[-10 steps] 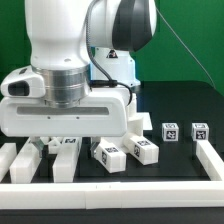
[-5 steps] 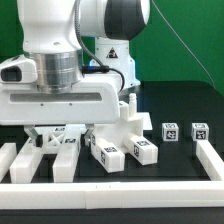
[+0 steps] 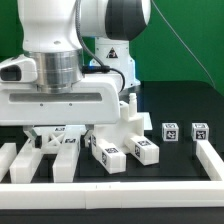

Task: Assemble chair

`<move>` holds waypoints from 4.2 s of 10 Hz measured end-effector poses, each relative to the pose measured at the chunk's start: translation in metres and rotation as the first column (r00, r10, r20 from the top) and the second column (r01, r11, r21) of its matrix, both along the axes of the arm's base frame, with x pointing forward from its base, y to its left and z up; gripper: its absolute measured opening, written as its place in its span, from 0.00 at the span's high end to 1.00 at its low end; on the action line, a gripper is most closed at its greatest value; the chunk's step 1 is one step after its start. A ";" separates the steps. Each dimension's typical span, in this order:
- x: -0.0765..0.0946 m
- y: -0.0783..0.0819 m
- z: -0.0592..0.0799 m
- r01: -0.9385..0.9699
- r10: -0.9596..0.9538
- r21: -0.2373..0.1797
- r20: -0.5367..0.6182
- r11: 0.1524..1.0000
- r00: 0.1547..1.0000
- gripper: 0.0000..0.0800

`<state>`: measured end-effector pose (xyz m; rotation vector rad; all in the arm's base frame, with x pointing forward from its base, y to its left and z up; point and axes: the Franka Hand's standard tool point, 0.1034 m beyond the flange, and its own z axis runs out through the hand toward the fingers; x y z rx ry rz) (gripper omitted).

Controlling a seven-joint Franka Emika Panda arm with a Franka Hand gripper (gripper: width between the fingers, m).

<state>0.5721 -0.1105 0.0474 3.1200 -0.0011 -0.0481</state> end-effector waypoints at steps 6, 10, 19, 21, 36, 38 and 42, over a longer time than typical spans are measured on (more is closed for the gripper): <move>0.001 0.000 0.019 -0.020 0.022 0.038 -0.070 0.999 0.997 0.19; -0.001 -0.015 -0.002 -0.052 0.053 0.016 -0.041 0.998 0.998 0.19; -0.006 0.001 -0.022 -0.066 0.067 0.013 -0.043 0.998 0.997 0.19; -0.005 0.001 -0.022 -0.067 0.067 0.013 -0.043 0.998 0.997 0.19; -0.007 0.005 0.021 -0.080 0.082 0.032 -0.072 0.996 0.994 0.65; -0.005 0.009 0.053 -0.110 0.112 0.032 -0.072 0.993 0.991 0.65; 0.004 0.042 0.090 -0.184 0.185 0.027 -0.041 0.983 0.982 0.65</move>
Offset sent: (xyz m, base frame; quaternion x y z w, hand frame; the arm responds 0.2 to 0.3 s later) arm -0.0057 0.0012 0.0341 0.0009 -0.1051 0.0052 0.9944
